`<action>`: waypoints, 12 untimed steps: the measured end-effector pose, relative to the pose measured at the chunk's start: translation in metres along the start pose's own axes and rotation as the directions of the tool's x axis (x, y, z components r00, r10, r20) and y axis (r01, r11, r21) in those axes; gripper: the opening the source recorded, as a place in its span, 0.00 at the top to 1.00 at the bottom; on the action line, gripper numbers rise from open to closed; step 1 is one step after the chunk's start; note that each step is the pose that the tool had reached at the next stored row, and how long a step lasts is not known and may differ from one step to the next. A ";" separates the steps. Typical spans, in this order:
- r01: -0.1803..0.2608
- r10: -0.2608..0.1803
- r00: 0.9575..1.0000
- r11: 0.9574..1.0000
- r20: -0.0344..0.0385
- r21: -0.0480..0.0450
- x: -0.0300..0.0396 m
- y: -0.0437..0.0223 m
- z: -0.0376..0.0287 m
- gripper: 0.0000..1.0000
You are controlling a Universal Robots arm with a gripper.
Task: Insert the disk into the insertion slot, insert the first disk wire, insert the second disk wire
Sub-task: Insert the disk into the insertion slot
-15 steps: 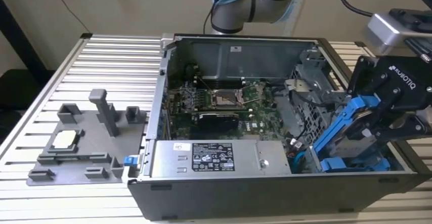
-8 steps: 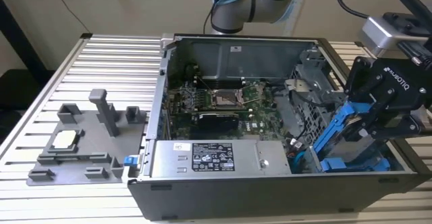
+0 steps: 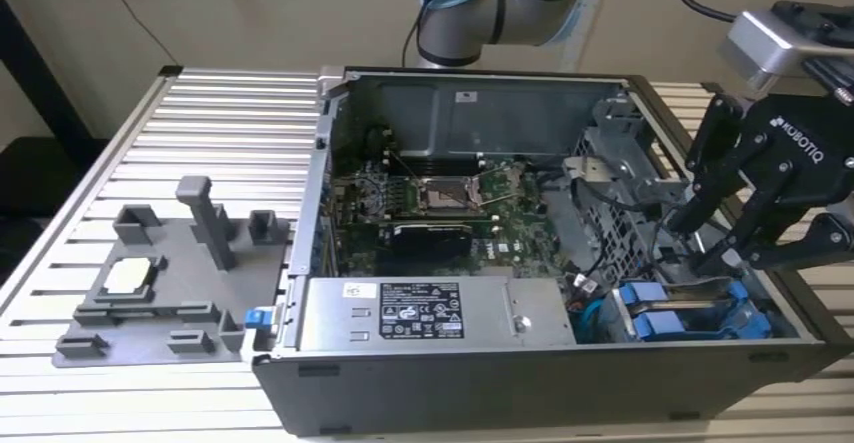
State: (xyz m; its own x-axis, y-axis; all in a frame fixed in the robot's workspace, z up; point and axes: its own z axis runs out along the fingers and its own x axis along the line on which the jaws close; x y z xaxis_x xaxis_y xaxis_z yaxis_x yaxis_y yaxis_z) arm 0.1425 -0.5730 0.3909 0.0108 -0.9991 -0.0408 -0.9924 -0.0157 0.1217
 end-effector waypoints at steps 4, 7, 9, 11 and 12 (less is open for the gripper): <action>0.000 0.000 1.000 1.000 0.000 0.000 0.0000 0.0000 -0.0001 0.53; 0.000 0.000 1.000 1.000 0.000 0.000 -0.0001 0.0000 -0.0004 0.53; 0.002 -0.002 1.000 1.000 0.000 0.000 -0.0001 -0.0007 -0.0006 0.53; 0.005 -0.005 1.000 1.000 -0.001 0.000 -0.0001 -0.0016 -0.0006 0.53; 0.007 -0.007 1.000 1.000 -0.001 0.002 -0.0002 -0.0020 -0.0004 0.53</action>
State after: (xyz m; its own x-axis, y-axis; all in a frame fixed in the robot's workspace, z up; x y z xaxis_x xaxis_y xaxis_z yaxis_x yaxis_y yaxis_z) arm 0.1445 -0.5728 0.3911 0.0182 -0.9990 -0.0408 -0.9925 -0.0230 0.1198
